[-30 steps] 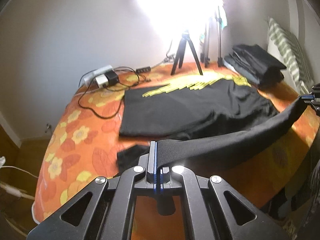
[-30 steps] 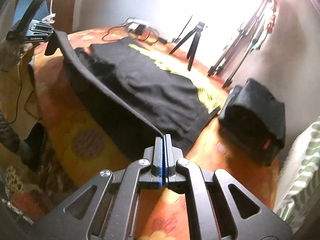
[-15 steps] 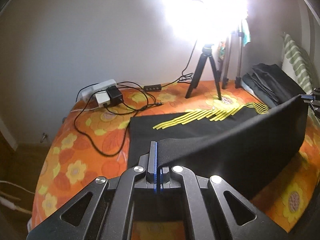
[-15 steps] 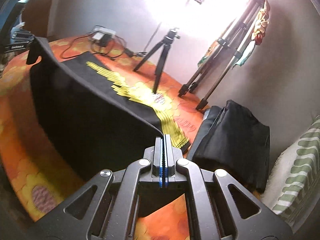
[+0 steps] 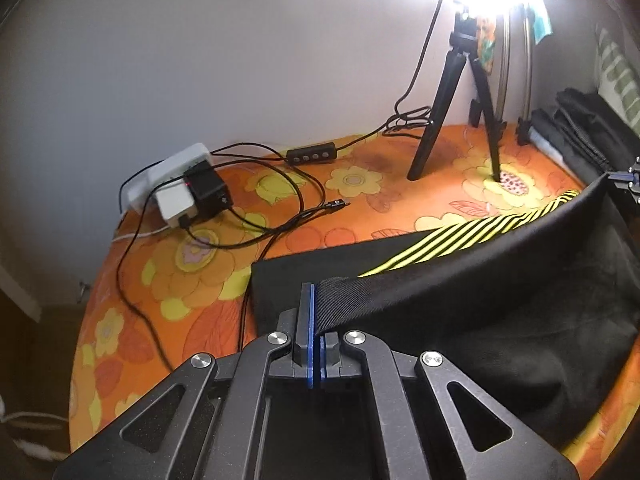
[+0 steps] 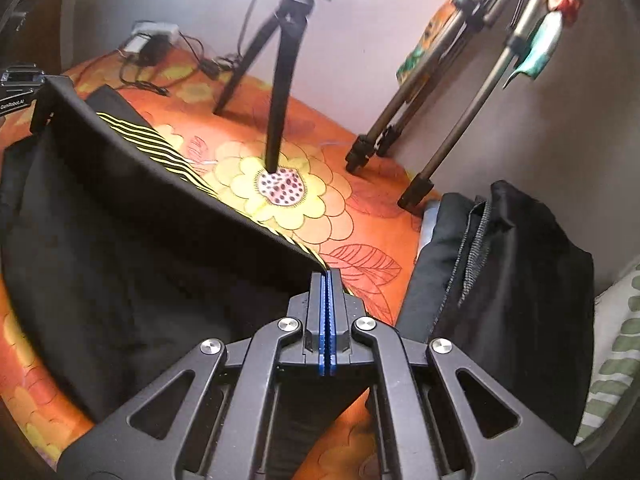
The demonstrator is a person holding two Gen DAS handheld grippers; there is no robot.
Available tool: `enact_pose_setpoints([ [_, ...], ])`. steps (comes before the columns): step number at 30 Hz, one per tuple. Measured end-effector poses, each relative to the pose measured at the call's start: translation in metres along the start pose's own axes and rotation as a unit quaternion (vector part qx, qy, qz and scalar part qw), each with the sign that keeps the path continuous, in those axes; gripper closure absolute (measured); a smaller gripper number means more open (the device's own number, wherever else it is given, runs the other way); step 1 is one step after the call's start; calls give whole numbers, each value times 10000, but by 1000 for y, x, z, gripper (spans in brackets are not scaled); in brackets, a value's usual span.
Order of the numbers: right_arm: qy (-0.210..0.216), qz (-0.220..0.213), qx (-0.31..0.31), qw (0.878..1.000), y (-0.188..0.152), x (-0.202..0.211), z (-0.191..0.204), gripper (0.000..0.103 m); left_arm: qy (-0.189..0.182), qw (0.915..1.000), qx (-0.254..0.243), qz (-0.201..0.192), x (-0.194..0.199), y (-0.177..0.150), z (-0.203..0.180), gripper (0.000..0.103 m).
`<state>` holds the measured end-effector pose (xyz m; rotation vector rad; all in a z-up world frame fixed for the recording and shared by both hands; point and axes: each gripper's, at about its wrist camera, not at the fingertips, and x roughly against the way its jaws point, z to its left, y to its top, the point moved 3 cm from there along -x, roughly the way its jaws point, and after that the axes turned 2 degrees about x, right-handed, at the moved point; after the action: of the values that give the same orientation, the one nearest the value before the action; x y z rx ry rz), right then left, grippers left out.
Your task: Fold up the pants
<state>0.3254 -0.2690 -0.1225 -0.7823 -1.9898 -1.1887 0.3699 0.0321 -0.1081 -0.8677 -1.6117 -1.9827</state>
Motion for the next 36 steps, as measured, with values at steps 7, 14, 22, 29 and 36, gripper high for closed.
enact_pose_setpoints([
  [7, -113, 330, 95, 9993, 0, -32, -3, 102, 94, 9993, -234, 281, -41, 22, -8, 103],
  [14, -152, 587, 197, 9980, -2, -52, -5, 102, 135, 9971, -321, 680, -70, 23, -15, 100],
  [22, 114, 789, -247, 9965, -1, -67, -15, 102, 159, 9957, 135, 906, -68, 24, 17, 60],
  [29, 158, 758, -514, 9957, 6, -65, -16, 84, 584, 9932, 691, 737, -51, 35, 59, 59],
  [36, 91, 225, -213, 9995, 21, -30, 3, 62, 485, 9954, 669, 482, -3, 21, 74, 59],
])
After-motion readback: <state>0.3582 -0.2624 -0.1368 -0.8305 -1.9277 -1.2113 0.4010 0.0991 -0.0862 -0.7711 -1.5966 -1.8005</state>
